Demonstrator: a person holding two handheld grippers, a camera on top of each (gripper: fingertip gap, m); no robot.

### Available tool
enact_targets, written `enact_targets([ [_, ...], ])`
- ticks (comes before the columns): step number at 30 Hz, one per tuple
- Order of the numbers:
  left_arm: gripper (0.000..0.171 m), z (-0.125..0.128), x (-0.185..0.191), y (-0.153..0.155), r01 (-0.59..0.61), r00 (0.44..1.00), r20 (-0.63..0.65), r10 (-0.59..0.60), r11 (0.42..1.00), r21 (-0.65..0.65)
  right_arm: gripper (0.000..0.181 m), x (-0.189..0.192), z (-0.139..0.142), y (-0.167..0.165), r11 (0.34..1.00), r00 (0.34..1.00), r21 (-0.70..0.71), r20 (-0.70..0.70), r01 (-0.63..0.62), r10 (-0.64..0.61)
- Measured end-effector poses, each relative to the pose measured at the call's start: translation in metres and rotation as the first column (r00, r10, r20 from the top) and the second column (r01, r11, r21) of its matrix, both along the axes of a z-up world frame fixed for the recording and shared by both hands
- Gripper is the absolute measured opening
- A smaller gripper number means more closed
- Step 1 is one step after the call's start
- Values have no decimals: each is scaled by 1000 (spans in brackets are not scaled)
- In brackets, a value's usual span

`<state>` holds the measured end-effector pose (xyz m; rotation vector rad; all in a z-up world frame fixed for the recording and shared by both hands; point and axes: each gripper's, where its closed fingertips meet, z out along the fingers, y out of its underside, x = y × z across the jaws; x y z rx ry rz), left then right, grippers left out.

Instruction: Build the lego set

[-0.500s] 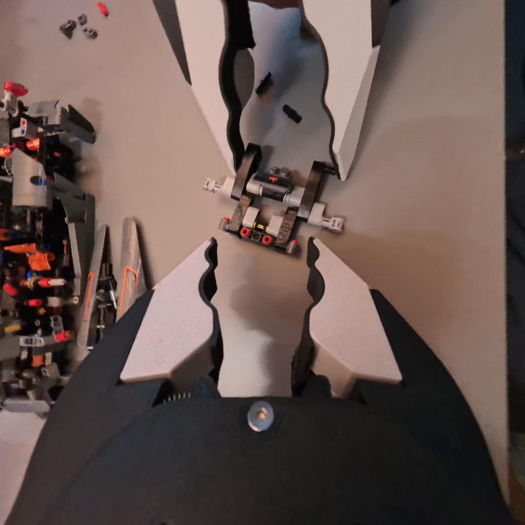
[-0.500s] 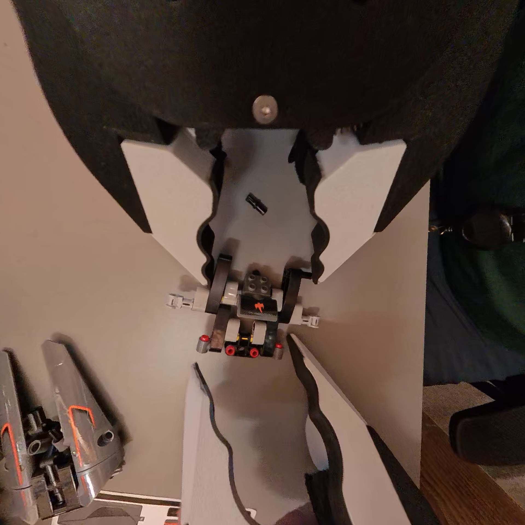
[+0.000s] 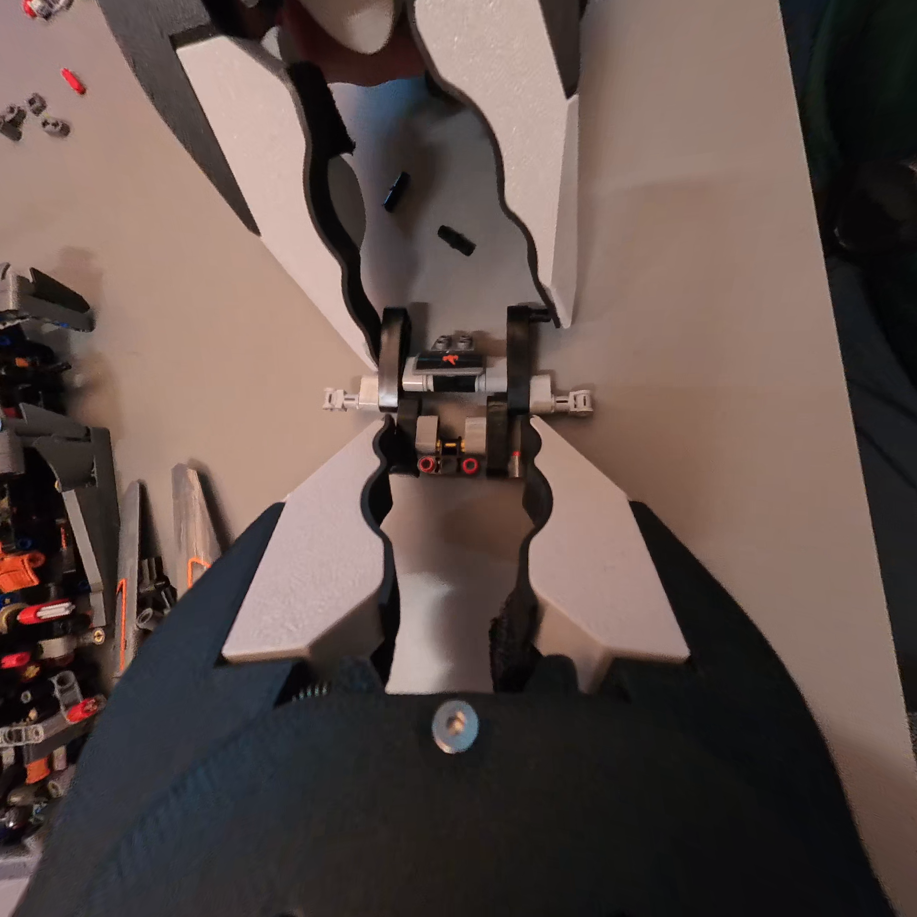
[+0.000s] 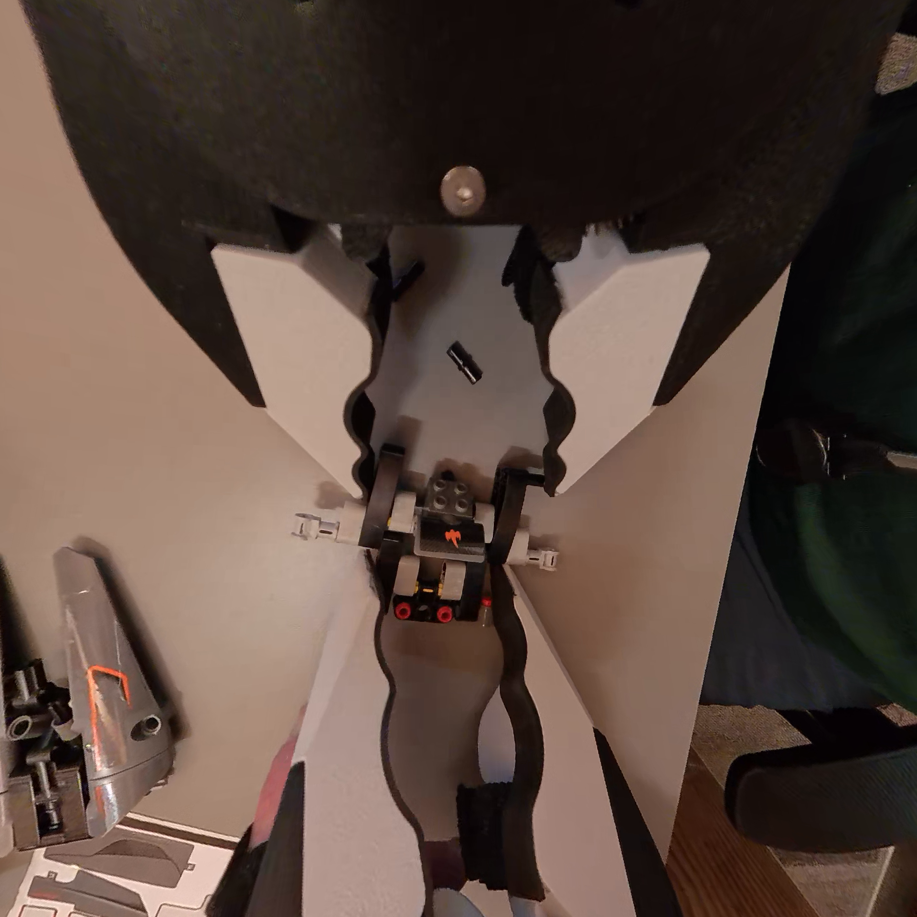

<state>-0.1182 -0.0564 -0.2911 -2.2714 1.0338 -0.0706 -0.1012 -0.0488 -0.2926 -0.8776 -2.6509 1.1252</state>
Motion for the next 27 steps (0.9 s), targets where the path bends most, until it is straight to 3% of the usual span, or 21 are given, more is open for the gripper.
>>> enact_targets([
  [7, 72, 3, -7, 8, -15, 999, -41, 16, 999, 33, 68, 1, 0, 0, 1000, 1000, -10, -13, -21, 21],
  [15, 63, 2, -1, 7, 72, 995, -74, -73, 997, -11, 67, 0, 0, 0, 999, 999, -14, -17, -35, 35],
  [27, 58, 1, 0, 6, 67, 996, -60, -69, 997, -30, 66, 1, 0, -2, 999, 999, -20, -13, -51, 51],
])
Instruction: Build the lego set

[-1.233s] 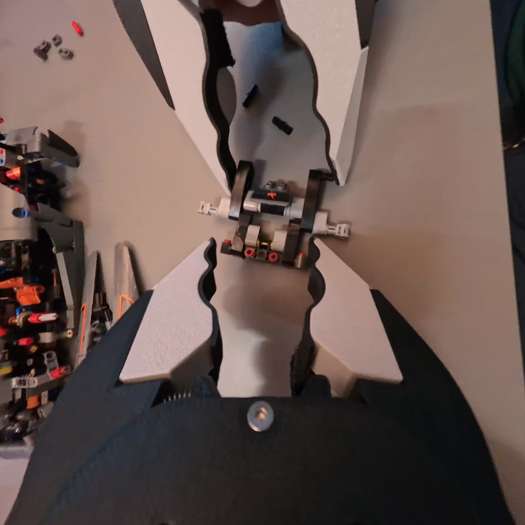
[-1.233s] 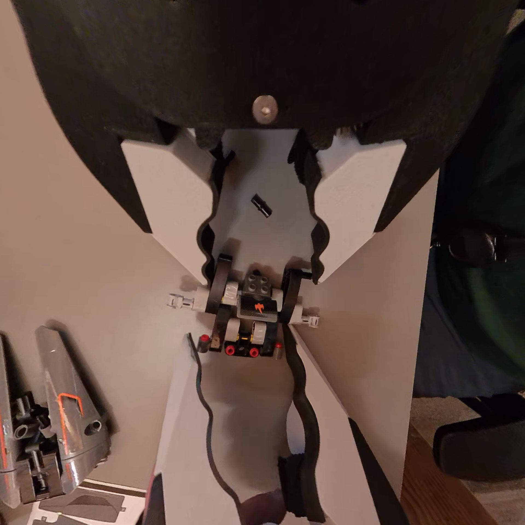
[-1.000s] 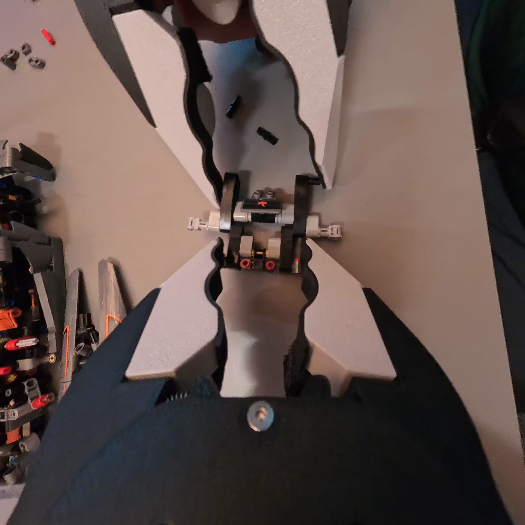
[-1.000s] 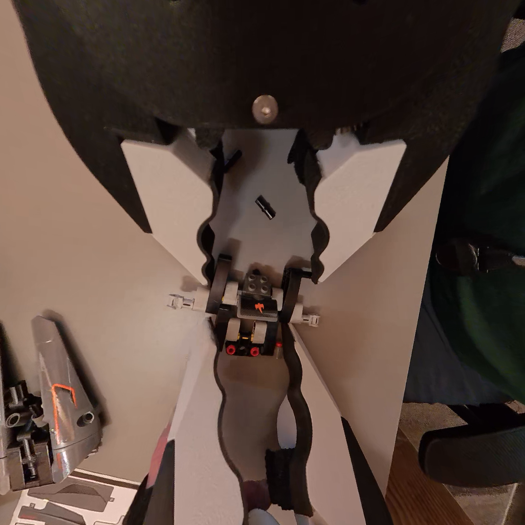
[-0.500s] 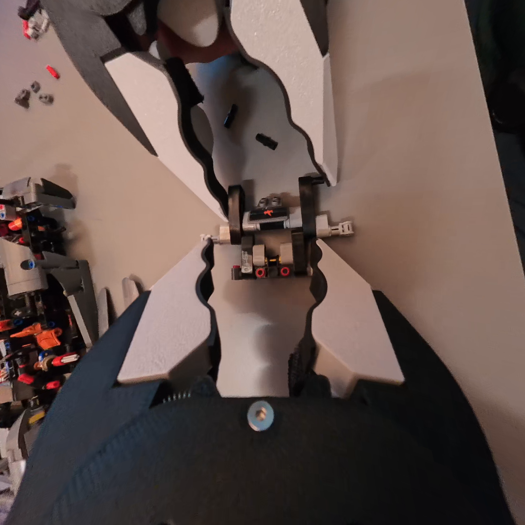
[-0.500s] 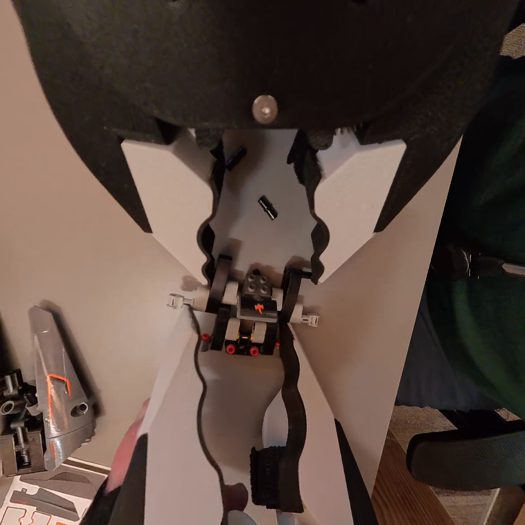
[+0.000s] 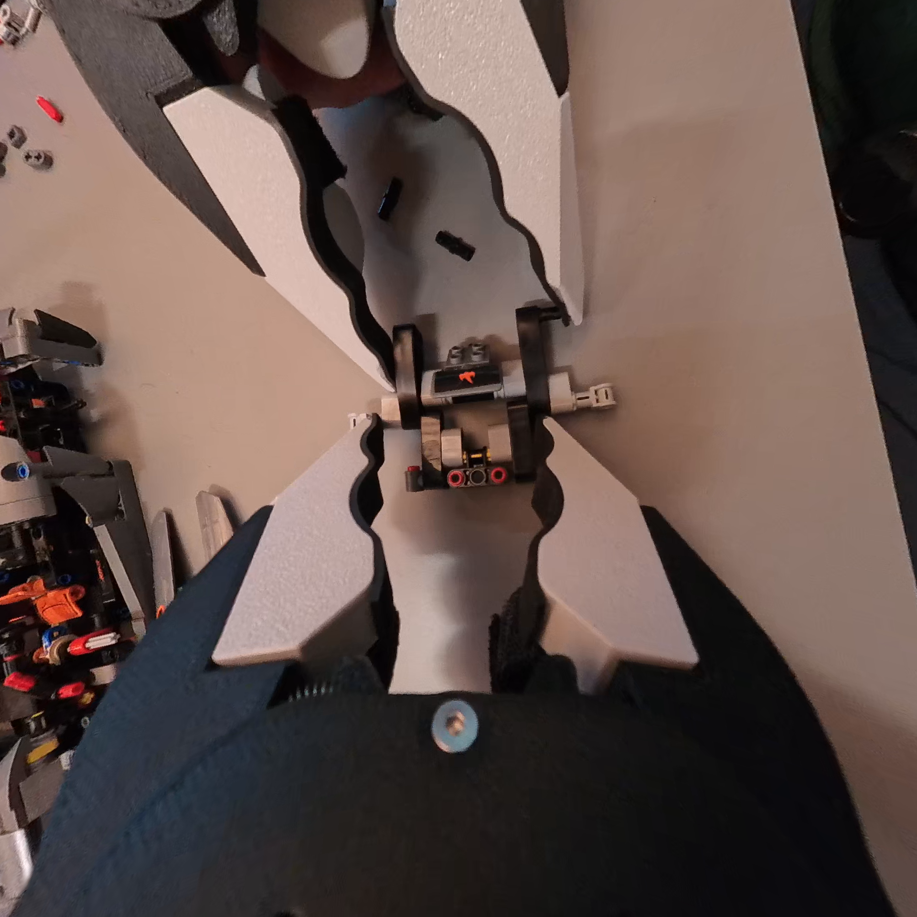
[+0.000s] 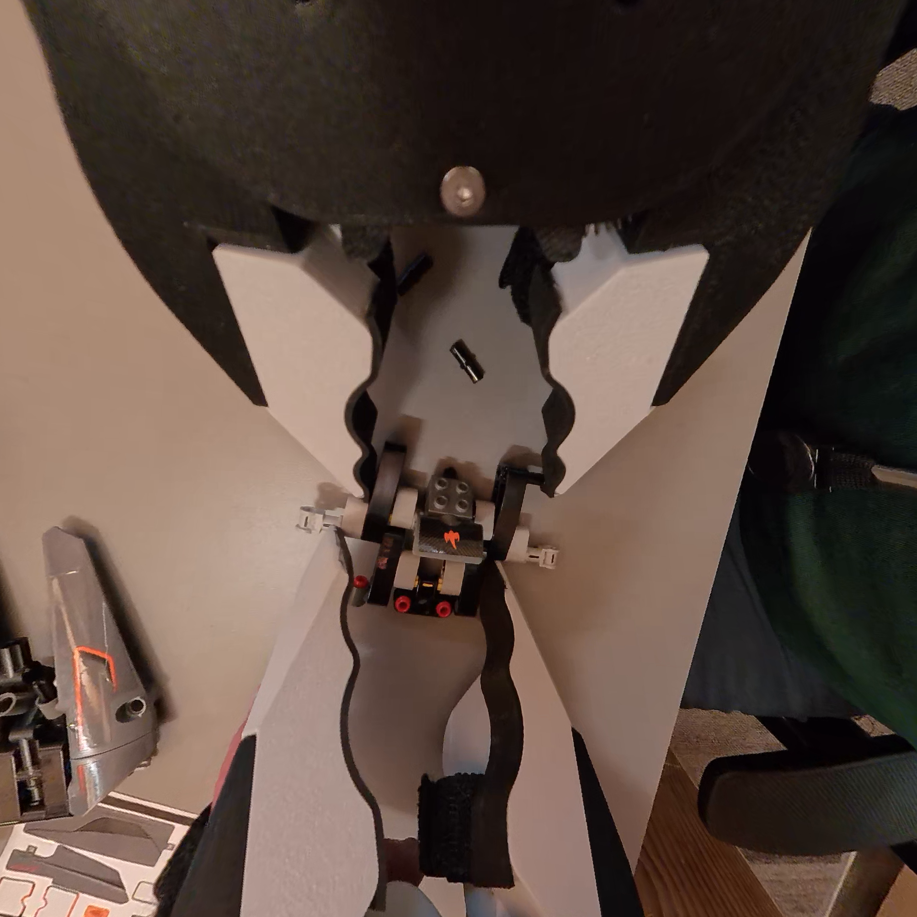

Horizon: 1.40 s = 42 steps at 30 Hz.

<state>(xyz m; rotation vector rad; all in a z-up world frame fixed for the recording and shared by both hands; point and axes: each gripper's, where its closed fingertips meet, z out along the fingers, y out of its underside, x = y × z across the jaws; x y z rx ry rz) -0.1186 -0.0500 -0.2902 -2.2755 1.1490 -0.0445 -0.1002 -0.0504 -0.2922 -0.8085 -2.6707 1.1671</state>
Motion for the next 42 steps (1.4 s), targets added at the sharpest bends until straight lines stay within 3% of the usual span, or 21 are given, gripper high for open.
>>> enact_targets([
  [10, 58, 0, 0, 0, -6, 1000, -17, 6, 1000, -1, 68, 1, 2, 0, 999, 1000, -39, 22, 9, -8],
  [13, 42, -1, 0, 0, -35, 999, 1, 35, 999, 1, 67, -1, 4, 6, 997, 998, -60, 44, 54, -52],
  [24, 51, 0, -4, 2, -75, 997, 6, 75, 997, 21, 72, -2, 6, 10, 989, 988, -63, 90, 132, -126],
  [26, 53, 0, -6, 1, -87, 996, 10, 87, 996, 20, 66, -2, 8, 9, 991, 991, -48, 59, 124, -121],
  [32, 49, -1, 3, 0, -59, 998, 35, 58, 998, 16, 56, -7, 6, 4, 991, 991, -8, 34, 131, -131],
  [42, 48, -1, 4, 1, -65, 996, 54, 65, 998, 14, 59, -9, 0, 4, 989, 990, 42, 16, 142, -143],
])
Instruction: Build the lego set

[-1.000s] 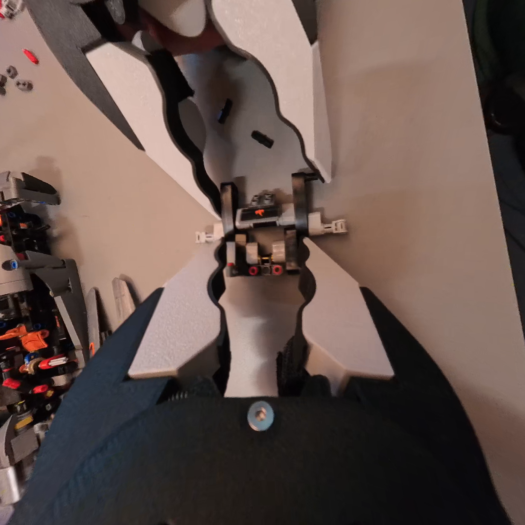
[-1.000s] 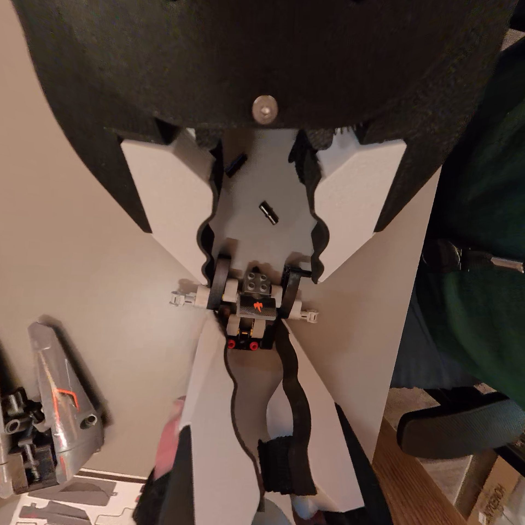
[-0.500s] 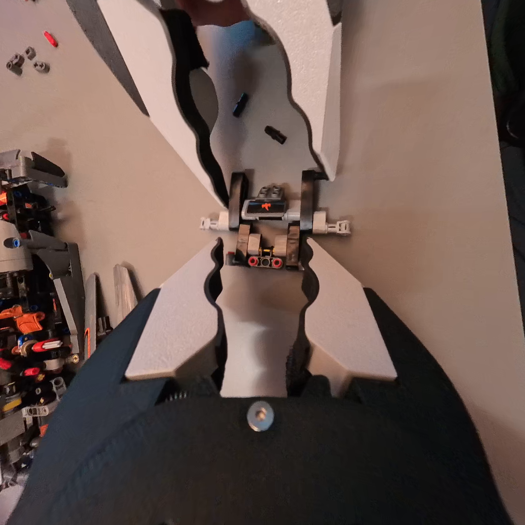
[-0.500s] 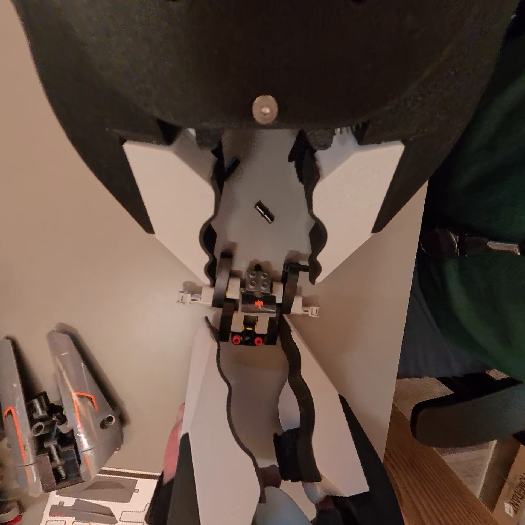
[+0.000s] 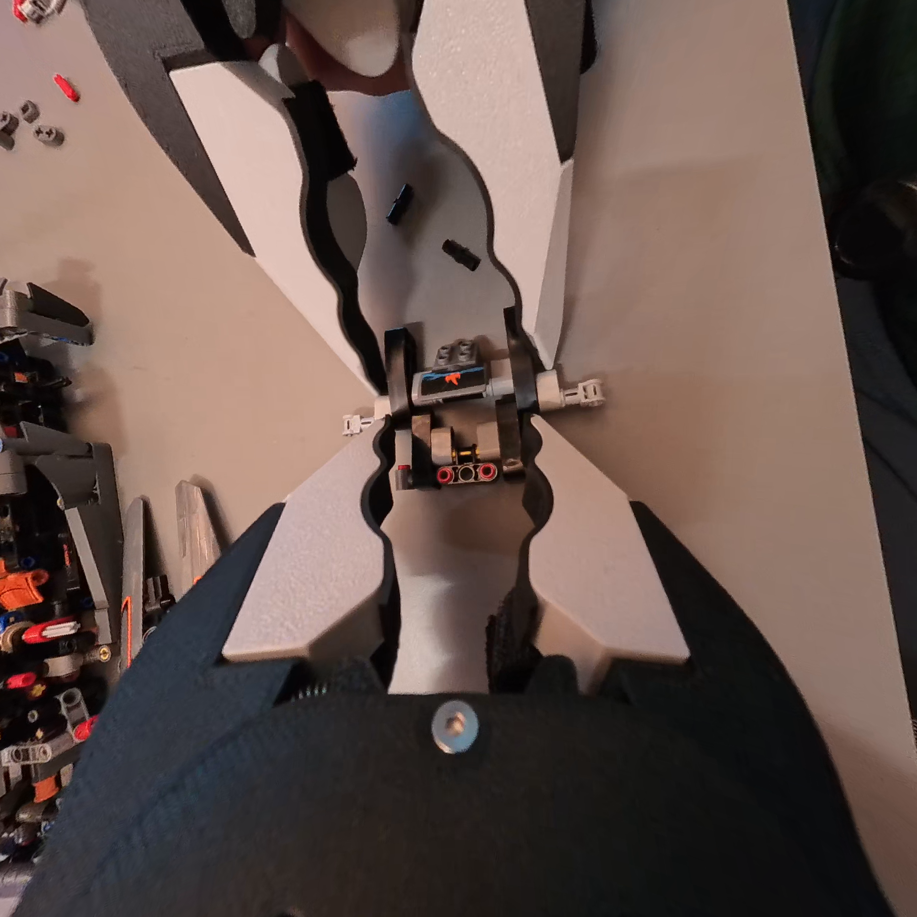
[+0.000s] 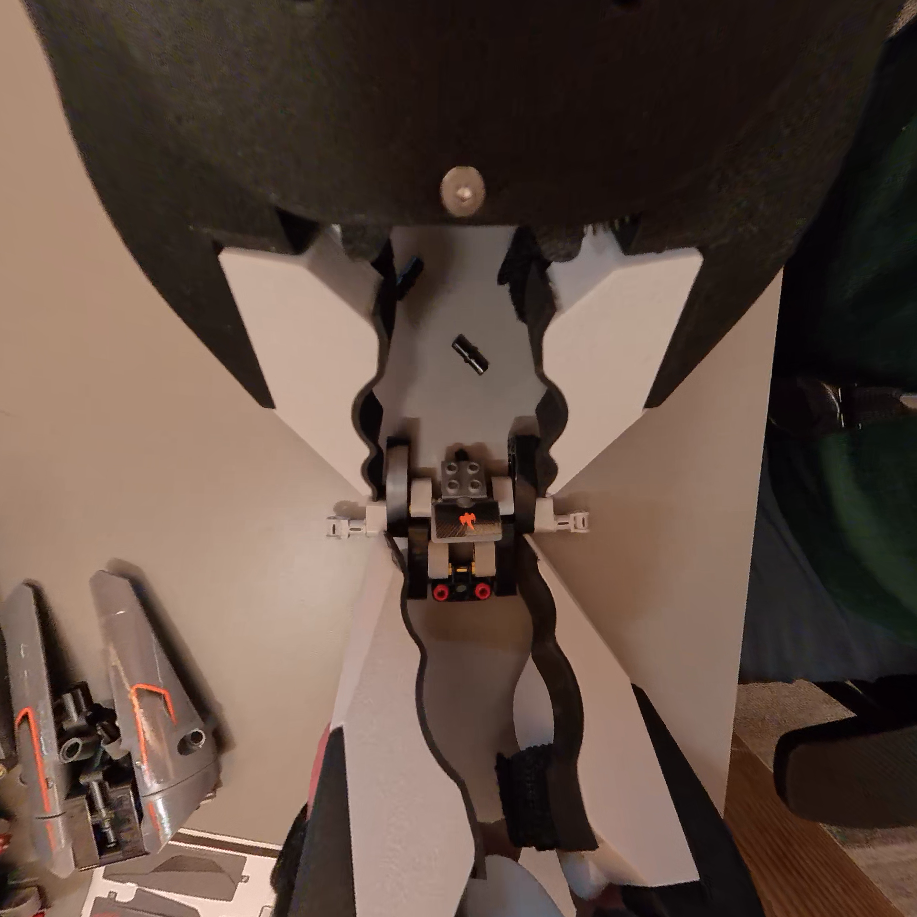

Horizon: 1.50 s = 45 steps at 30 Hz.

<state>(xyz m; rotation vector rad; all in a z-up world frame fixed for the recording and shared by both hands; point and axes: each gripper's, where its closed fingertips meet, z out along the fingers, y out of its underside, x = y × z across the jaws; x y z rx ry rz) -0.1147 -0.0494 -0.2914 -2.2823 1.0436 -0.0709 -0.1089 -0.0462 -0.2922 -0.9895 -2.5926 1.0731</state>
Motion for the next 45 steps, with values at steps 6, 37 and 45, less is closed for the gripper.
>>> enact_targets([
  [6, 48, 0, 0, 0, -10, 1000, 5, 10, 1000, 3, 57, 1, 0, 0, 1000, 1000, 19, 1, 17, -17],
  [37, 46, 4, -5, -4, -108, 994, 19, 107, 993, 37, 57, 1, 2, 4, 999, 999, -33, -29, 39, -40],
  [45, 59, 33, -27, 4, -355, 931, 152, 331, 920, 167, 57, -14, 35, 17, 990, 939, 54, -328, 130, -105],
])
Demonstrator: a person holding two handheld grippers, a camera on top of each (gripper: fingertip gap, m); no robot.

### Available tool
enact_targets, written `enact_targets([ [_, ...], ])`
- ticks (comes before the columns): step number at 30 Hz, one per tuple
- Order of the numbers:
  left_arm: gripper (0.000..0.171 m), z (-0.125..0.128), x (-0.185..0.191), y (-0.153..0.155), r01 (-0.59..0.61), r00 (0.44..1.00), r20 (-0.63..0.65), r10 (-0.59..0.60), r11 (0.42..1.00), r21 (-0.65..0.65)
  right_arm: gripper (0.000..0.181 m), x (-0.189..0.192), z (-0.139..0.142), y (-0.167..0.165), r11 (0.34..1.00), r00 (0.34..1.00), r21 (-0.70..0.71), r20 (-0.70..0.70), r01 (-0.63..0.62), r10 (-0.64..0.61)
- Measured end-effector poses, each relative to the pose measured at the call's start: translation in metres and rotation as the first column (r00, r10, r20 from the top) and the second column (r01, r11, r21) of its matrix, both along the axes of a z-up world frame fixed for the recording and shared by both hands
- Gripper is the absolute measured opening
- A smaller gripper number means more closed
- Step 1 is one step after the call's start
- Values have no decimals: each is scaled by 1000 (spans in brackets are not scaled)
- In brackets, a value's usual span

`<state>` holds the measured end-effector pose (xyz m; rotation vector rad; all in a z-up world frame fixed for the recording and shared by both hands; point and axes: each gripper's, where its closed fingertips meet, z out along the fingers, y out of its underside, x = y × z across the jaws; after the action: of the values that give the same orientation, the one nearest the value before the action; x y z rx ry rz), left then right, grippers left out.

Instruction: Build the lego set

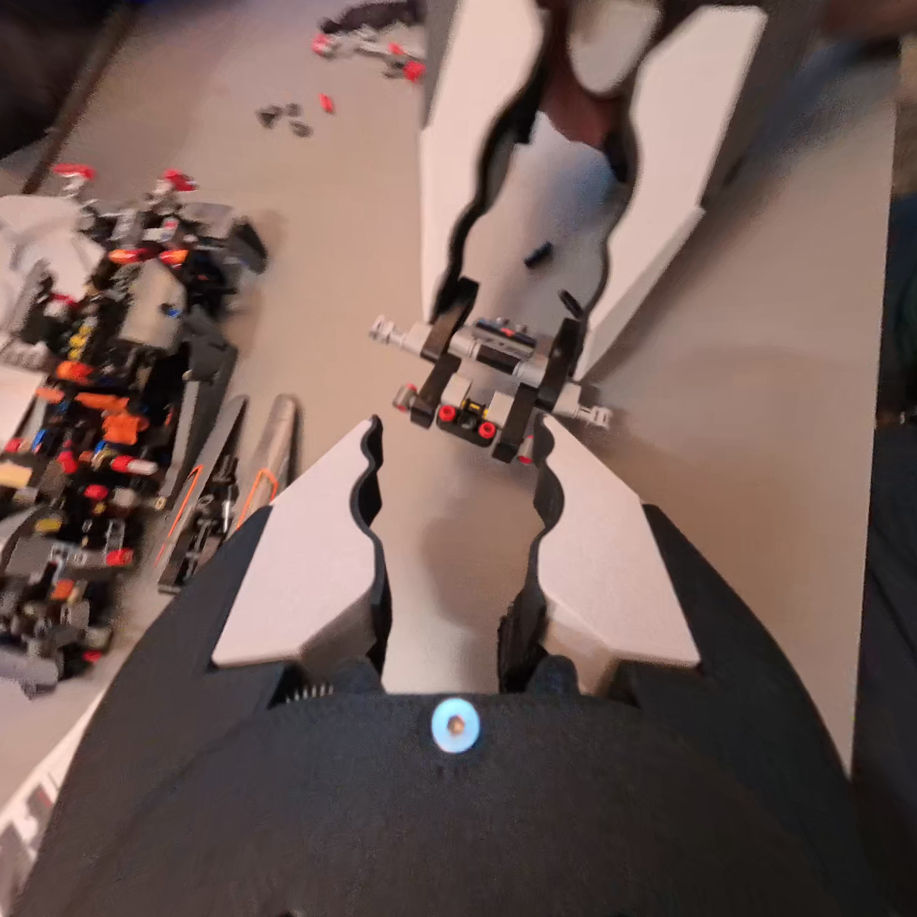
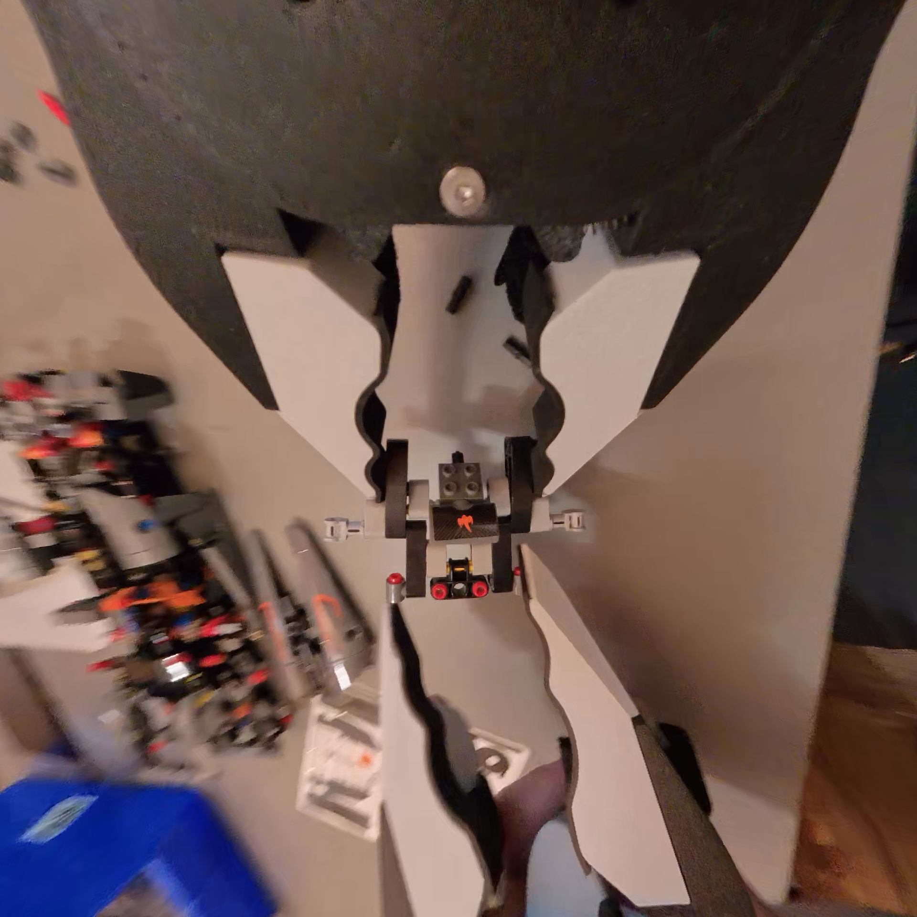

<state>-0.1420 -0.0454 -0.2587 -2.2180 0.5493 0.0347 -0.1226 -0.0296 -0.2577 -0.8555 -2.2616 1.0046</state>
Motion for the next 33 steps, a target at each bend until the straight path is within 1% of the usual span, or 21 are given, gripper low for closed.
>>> enact_targets([
  [1, 57, 5, -3, 2, -45, 998, 52, 44, 999, 27, 57, -4, 7, 4, 999, 998, 25, -59, 31, -30],
  [2, 63, 8, -2, 2, -60, 991, 120, 55, 997, 38, 57, -7, 12, 7, 997, 993, 44, -105, 55, -50],
  [4, 61, 16, 1, 5, -104, 963, 256, 81, 991, 80, 57, -10, 24, 10, 994, 979, 72, -193, 87, -71],
  [6, 55, 25, 8, 7, -117, 921, 384, 63, 986, 119, 57, -10, 34, 8, 993, 965, 79, -256, 86, -63],
  [7, 50, 28, 9, 9, -133, 904, 422, 67, 983, 129, 57, -10, 39, 8, 992, 958, 84, -279, 91, -64],
  [9, 38, 34, 12, 10, -136, 876, 480, 50, 980, 147, 57, -9, 46, 7, 992, 949, 86, -308, 98, -67],
  [14, 18, 54, 17, 13, -152, 800, 601, -3, 967, 207, 58, -9, 55, 6, 994, 941, 36, -329, 99, -82],
  [17, 18, 58, 16, 13, -150, 784, 621, -16, 965, 215, 56, -7, 59, 4, 996, 942, 7, -326, 87, -79],
  [21, 17, 59, 14, 11, -127, 798, 603, -19, 972, 199, 56, -1, 61, 4, 997, 958, -71, -281, 36, -55],
  [23, 16, 59, 14, 10, -110, 810, 586, -19, 977, 183, 56, 1, 65, 8, 990, 965, -143, -256, 20, -56],
  [25, 16, 59, 15, 9, -89, 816, 577, -23, 982, 164, 53, -1, 66, 15, 970, 980, -241, -182, 32, -78],
  [26, 16, 59, 16, 9, -77, 811, 585, -26, 985, 151, 50, -1, 64, 18, 957, 989, -287, -131, 35, -75],
  [28, 16, 62, 16, 11, -71, 795, 606, -34, 986, 149, 50, -3, 55, 23, 942, 996, -332, -45, 56, -75],
  [30, 16, 56, 17, 10, -41, 795, 606, -33, 993, 108, 48, -4, 48, 27, 926, 997, -371, 16, 71, -70],
  [31, 15, 55, 17, 11, -35, 786, 617, -35, 994, 101, 49, -5, 46, 27, 913, 997, -401, 46, 79, -66],
  [32, 16, 56, 18, 11, -25, 761, 647, -46, 995, 101, 50, -5, 44, 26, 899, 996, -431, 75, 80, -53],
  [33, 16, 59, 20, 10, -10, 724, 687, -65, 994, 105, 51, -4, 41, 23, 886, 994, -457, 109, 77, -30],
])
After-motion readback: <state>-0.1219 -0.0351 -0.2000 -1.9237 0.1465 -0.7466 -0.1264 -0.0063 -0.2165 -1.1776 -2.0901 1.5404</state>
